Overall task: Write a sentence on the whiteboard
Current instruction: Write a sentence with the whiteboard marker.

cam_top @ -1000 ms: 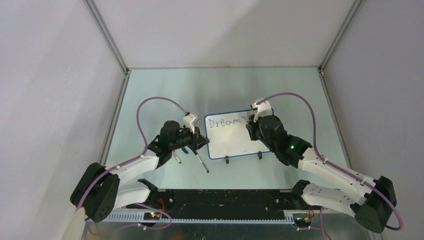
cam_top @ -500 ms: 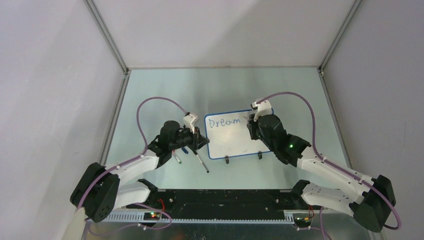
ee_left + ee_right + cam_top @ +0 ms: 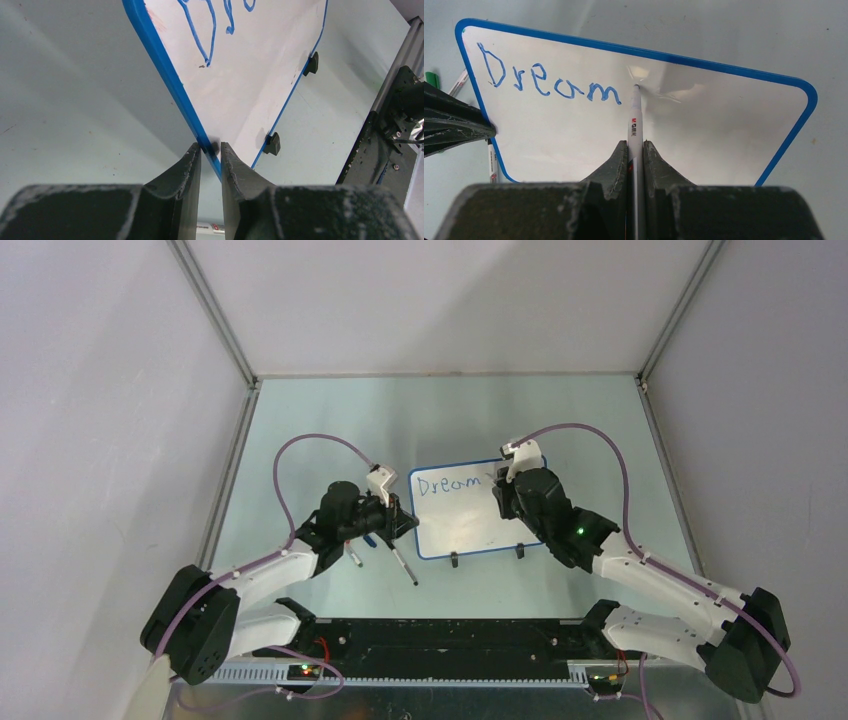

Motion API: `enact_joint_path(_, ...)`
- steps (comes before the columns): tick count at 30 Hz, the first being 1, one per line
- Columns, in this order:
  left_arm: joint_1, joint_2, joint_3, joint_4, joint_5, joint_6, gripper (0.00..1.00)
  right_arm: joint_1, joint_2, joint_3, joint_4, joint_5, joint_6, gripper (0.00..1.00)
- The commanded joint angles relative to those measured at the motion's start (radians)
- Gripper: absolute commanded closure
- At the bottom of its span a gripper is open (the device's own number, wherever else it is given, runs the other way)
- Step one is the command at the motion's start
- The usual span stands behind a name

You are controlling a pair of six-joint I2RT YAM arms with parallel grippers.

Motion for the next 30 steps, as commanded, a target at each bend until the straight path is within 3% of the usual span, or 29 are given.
enact_joint_path(1,-0.008,-0.023,0.011,0.018,0.008,0.026,0.75,-0.006,0.006,0.010,0.030,-0.024,0.004,1.00)
enact_joint_path(16,-0.008,-0.027,0.008,0.018,0.006,0.027,0.75,-0.019,-0.011,0.010,-0.017,-0.069,0.009,1.00)
enact_joint_path(30,-0.008,-0.027,0.008,0.017,0.004,0.027,0.75,-0.024,-0.015,0.010,-0.047,-0.009,0.012,1.00)
